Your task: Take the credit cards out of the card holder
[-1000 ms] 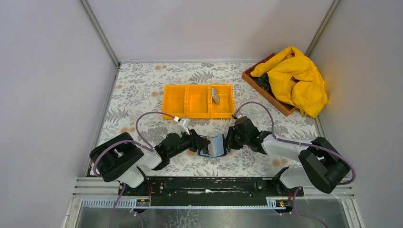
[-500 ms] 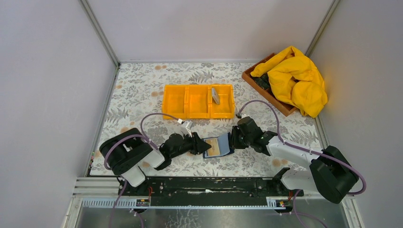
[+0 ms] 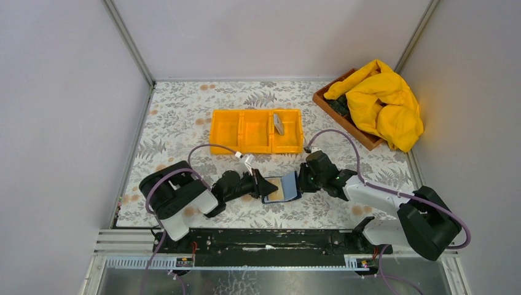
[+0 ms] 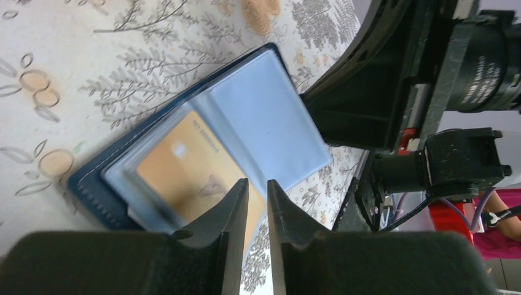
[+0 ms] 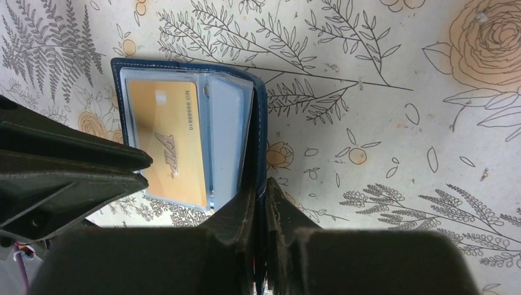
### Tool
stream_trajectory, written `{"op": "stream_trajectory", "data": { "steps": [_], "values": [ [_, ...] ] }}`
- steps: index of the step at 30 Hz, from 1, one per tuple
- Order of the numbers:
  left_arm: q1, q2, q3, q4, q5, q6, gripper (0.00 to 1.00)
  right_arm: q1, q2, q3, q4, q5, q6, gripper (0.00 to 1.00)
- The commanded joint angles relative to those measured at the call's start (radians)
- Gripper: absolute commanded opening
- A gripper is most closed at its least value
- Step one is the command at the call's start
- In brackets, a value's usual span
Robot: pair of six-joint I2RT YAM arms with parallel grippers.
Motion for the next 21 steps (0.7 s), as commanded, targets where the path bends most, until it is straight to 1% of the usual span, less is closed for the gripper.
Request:
{"op": "stream_trajectory", "data": {
  "steps": [1,3,6,11,13,15,17,19,20,21],
  "values": [
    [-0.007,0.013,0.049,0.081,0.033,0.02,0.24,-0.002,0.026,-0.015,0.055,-0.013,0.016,0.0],
    [-0.008,0.007,0.069,0.073,0.031,0.027,0.24,-0.002,0.03,-0.022,0.067,-0.025,0.024,0.0],
    [-0.013,0.016,0.115,-0.003,0.029,0.059,0.24,-0.002,0.025,-0.034,0.087,-0.037,0.029,0.0],
    [-0.013,0.09,0.172,-0.056,0.007,0.094,0.24,-0.002,0.012,-0.048,0.103,-0.073,0.029,0.01],
    [-0.017,0.148,0.201,-0.044,0.008,0.101,0.24,-0.002,0.006,-0.054,0.103,-0.077,0.027,0.02],
    [-0.018,0.212,0.214,0.007,0.012,0.088,0.24,-0.002,-0.002,-0.057,0.1,-0.075,0.024,0.05],
    [-0.018,0.263,0.219,0.047,0.016,0.074,0.24,-0.002,-0.014,-0.054,0.088,-0.072,0.021,0.12],
    [-0.019,0.289,0.219,0.049,0.006,0.073,0.23,-0.002,-0.034,-0.046,0.064,-0.065,0.011,0.3],
    [-0.018,0.295,0.215,0.05,-0.002,0.074,0.23,-0.002,-0.046,-0.039,0.045,-0.062,0.004,0.37],
    [-0.018,0.298,0.21,0.05,-0.009,0.077,0.23,-0.002,-0.063,-0.03,0.024,-0.054,-0.003,0.42]
  ]
}}
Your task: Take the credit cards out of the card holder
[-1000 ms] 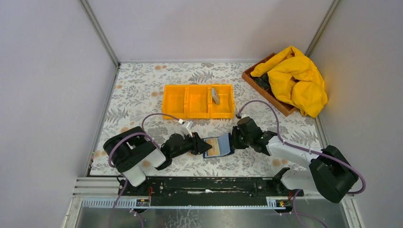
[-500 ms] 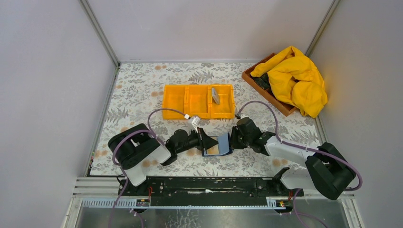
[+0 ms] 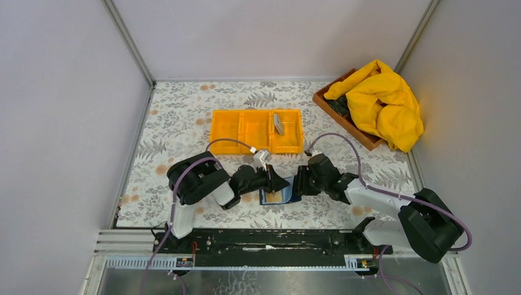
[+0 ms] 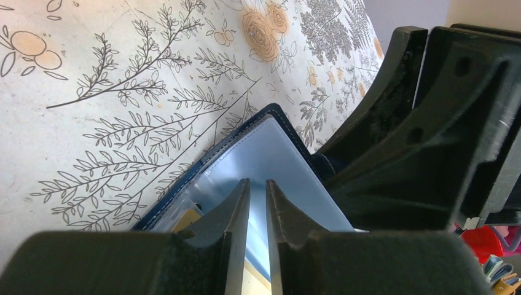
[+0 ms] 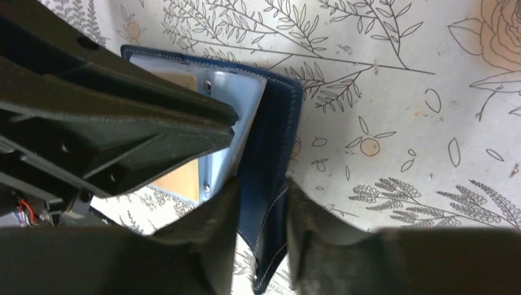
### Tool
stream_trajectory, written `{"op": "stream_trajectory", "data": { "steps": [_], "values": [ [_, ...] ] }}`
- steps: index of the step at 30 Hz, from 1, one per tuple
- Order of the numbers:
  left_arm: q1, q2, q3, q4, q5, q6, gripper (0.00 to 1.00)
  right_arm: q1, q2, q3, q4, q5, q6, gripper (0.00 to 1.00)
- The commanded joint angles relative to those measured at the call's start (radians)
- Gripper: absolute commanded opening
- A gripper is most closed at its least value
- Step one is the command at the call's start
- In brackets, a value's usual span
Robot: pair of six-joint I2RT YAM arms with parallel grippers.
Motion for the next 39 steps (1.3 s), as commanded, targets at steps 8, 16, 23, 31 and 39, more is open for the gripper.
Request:
{"op": "stream_trajectory", "data": {
  "steps": [8,16,23,31,39],
  "values": [
    [-0.005,0.064,-0.018,0.013,-0.049,0.028,0.22,-0.002,-0.23,0.097,-0.225,0.131,-0.058,0.5],
    [-0.01,0.062,-0.039,0.089,-0.057,0.034,0.22,-0.002,-0.334,0.078,-0.185,0.082,-0.081,0.04],
    [-0.019,-0.059,-0.051,0.07,-0.096,0.084,0.22,-0.002,-0.313,-0.045,0.027,0.025,-0.048,0.0],
    [-0.019,-0.262,-0.108,0.037,-0.165,0.11,0.22,-0.002,-0.271,-0.13,0.193,-0.005,-0.04,0.0],
    [-0.024,-0.517,-0.176,-0.182,-0.264,0.116,0.2,-0.001,-0.201,-0.141,0.319,-0.071,-0.048,0.0]
  ]
}}
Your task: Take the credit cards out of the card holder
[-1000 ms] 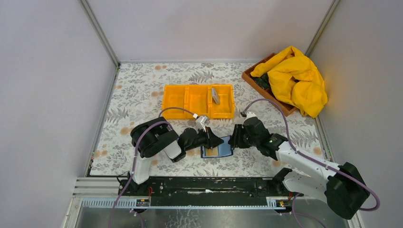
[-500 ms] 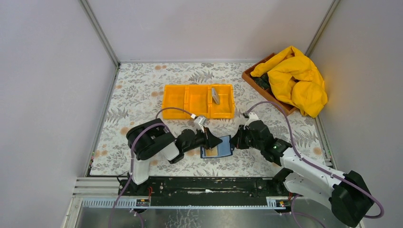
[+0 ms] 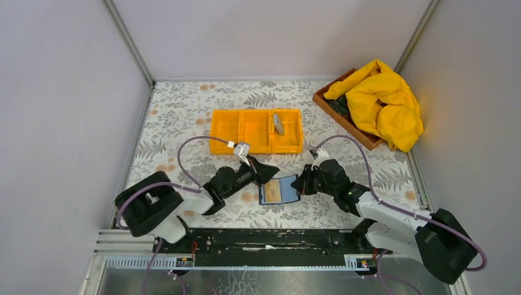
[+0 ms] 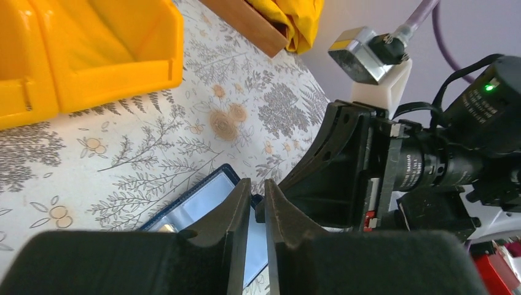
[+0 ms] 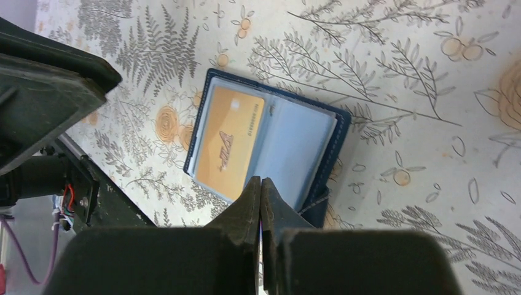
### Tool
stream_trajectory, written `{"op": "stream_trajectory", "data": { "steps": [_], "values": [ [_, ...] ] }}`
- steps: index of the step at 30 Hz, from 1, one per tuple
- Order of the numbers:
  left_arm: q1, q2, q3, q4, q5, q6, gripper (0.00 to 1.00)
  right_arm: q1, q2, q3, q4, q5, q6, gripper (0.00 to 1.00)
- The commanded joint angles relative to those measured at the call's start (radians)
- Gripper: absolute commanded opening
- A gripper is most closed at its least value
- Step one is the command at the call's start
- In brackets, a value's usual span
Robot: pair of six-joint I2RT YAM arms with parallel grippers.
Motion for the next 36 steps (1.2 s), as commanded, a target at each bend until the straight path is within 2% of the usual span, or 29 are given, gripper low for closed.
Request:
{"op": "stream_trajectory", "data": {
  "steps": [1,5,7,8,9,11,13,14,15,17,18,19,23,25,26,27,28,29,30,32,34,36],
  "values": [
    [-0.013,-0.116,-0.037,-0.155,-0.105,0.055,0.21,-0.001,0.039,-0.003,0.142,-0.051,0.0,0.0],
    [-0.014,-0.169,-0.013,-0.37,-0.18,0.096,0.21,-0.001,0.092,0.004,0.196,-0.072,0.005,0.0],
    [-0.014,-0.192,-0.035,-0.378,-0.208,0.081,0.25,-0.001,0.118,0.006,0.22,-0.082,0.005,0.0],
    [-0.014,-0.201,-0.053,-0.369,-0.224,0.05,0.34,-0.001,0.132,0.003,0.235,-0.088,0.007,0.0],
    [-0.013,-0.204,-0.068,-0.37,-0.25,0.011,0.5,-0.001,0.146,0.001,0.25,-0.094,0.008,0.0],
    [-0.002,-0.17,-0.062,-0.441,-0.3,-0.089,0.7,-0.002,0.18,-0.009,0.294,-0.105,0.015,0.0],
    [0.06,-0.072,0.003,-0.497,-0.179,-0.103,0.78,-0.001,0.204,-0.023,0.352,-0.129,0.037,0.01],
    [0.113,-0.015,0.025,-0.491,-0.081,-0.106,0.78,-0.001,0.212,-0.035,0.392,-0.151,0.053,0.03],
    [0.135,0.03,0.022,-0.445,0.023,-0.115,0.72,0.0,0.214,-0.047,0.432,-0.159,0.064,0.06],
    [0.127,0.05,-0.06,-0.222,0.032,-0.139,0.6,-0.001,0.211,-0.067,0.485,-0.169,0.075,0.09],
    [0.113,0.025,-0.085,-0.167,-0.003,-0.127,0.58,-0.002,0.203,-0.072,0.492,-0.169,0.075,0.1],
    [0.094,-0.019,-0.078,-0.228,-0.053,-0.102,0.58,-0.001,0.194,-0.078,0.491,-0.166,0.071,0.12],
    [-0.064,-0.269,0.071,-0.764,-0.473,0.056,0.61,-0.001,0.142,-0.102,0.469,-0.143,0.047,0.19],
    [-0.123,-0.378,0.116,-0.888,-0.629,0.096,0.69,-0.001,0.125,-0.105,0.457,-0.136,0.033,0.24],
    [-0.141,-0.431,0.115,-0.895,-0.662,0.115,0.79,-0.001,0.121,-0.104,0.457,-0.133,0.03,0.29],
    [-0.142,-0.474,0.094,-0.866,-0.662,0.126,0.94,-0.001,0.116,-0.106,0.462,-0.124,0.031,0.35],
    [-0.141,-0.509,0.059,-0.842,-0.683,0.114,0.99,-0.001,0.113,-0.11,0.476,-0.114,0.045,0.39],
    [-0.138,-0.528,0.018,-0.818,-0.727,0.043,1.0,-0.001,0.111,-0.119,0.5,-0.094,0.073,0.38],
    [-0.123,-0.537,-0.035,-0.768,-0.732,-0.027,0.99,-0.001,0.108,-0.134,0.532,-0.067,0.114,0.33],
    [-0.086,-0.541,-0.088,-0.701,-0.596,0.005,0.9,-0.003,0.11,-0.164,0.635,-0.063,0.169,0.23],
    [-0.081,-0.524,-0.061,-0.718,-0.482,0.053,0.79,-0.003,0.126,-0.167,0.696,-0.1,0.198,0.2],
    [-0.082,-0.472,0.023,-0.827,-0.428,0.061,0.75,-0.003,0.162,-0.127,0.64,-0.122,0.193,0.06]
  ]
}}
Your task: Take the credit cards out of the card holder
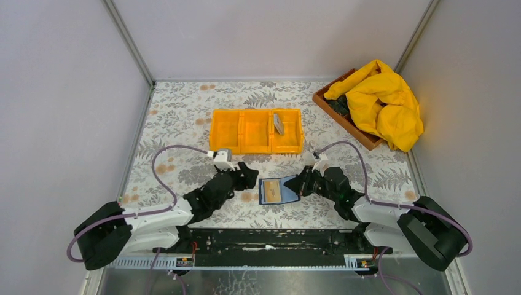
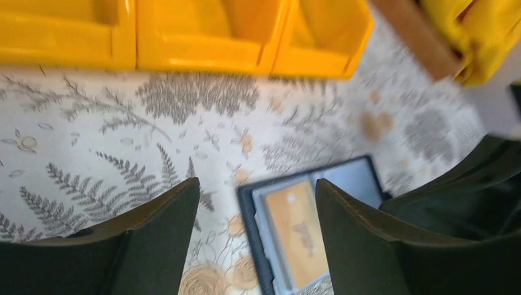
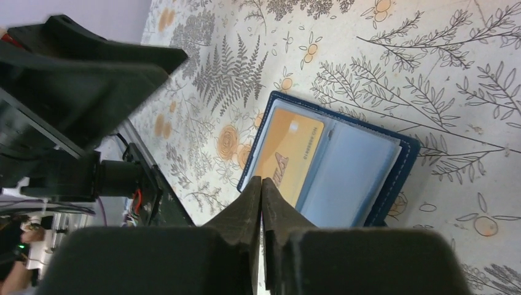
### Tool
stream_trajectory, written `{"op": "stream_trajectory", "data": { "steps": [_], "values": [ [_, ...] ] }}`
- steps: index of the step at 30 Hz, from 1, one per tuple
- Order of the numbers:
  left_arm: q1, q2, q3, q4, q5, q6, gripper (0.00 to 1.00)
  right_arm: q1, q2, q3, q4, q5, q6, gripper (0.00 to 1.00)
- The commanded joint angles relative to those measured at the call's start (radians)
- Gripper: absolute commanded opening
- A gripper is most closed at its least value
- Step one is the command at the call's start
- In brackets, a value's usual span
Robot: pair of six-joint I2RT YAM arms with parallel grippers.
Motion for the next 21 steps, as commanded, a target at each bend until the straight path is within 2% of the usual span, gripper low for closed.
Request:
{"op": "stream_trajectory", "data": {
  "steps": [1,3,5,6,7,8,9,10,12,13,16,18,19,20,21],
  "values": [
    [0.003,0.094,0.12,-0.137,0.133,0.063,0.68,-0.003,0.055,0.058,0.066,-0.026,0.044,0.01],
    [0.002,0.15,0.174,-0.181,0.174,0.106,0.49,-0.003,0.104,0.061,0.094,-0.054,0.042,0.0],
    [0.002,0.177,0.178,-0.179,0.19,0.089,0.48,-0.003,0.156,0.027,0.21,-0.051,0.081,0.0],
    [0.001,0.177,0.159,-0.136,0.223,0.094,0.5,-0.003,0.174,0.011,0.261,-0.047,0.105,0.05],
    [0.003,0.175,0.138,-0.089,0.269,0.097,0.52,-0.003,0.193,0.0,0.304,-0.044,0.114,0.2],
    [0.006,0.172,0.117,-0.033,0.325,0.102,0.54,-0.003,0.21,-0.01,0.339,-0.046,0.12,0.43],
    [0.009,0.173,0.103,0.013,0.378,0.097,0.54,-0.003,0.227,-0.017,0.368,-0.049,0.127,0.54],
    [0.017,0.181,0.095,0.042,0.419,0.085,0.55,-0.003,0.244,-0.021,0.395,-0.054,0.132,0.62],
    [0.047,0.21,0.078,0.114,0.527,0.053,0.55,-0.003,0.273,-0.029,0.441,-0.061,0.141,0.68],
    [0.075,0.236,0.065,0.159,0.58,0.032,0.56,-0.004,0.284,-0.03,0.451,-0.063,0.143,0.68],
    [0.184,0.324,0.018,0.334,0.777,-0.056,0.54,-0.007,0.305,-0.028,0.456,-0.064,0.142,0.57],
    [0.22,0.367,-0.013,0.42,0.812,-0.092,0.49,-0.008,0.309,-0.026,0.449,-0.063,0.136,0.52],
    [0.224,0.38,-0.012,0.412,0.804,-0.09,0.43,-0.009,0.306,-0.025,0.439,-0.061,0.131,0.49],
    [0.224,0.388,-0.003,0.381,0.796,-0.083,0.32,-0.01,0.304,-0.023,0.426,-0.057,0.125,0.46],
    [0.224,0.395,0.003,0.351,0.789,-0.073,0.17,-0.01,0.299,-0.02,0.407,-0.053,0.115,0.44]
  ]
}}
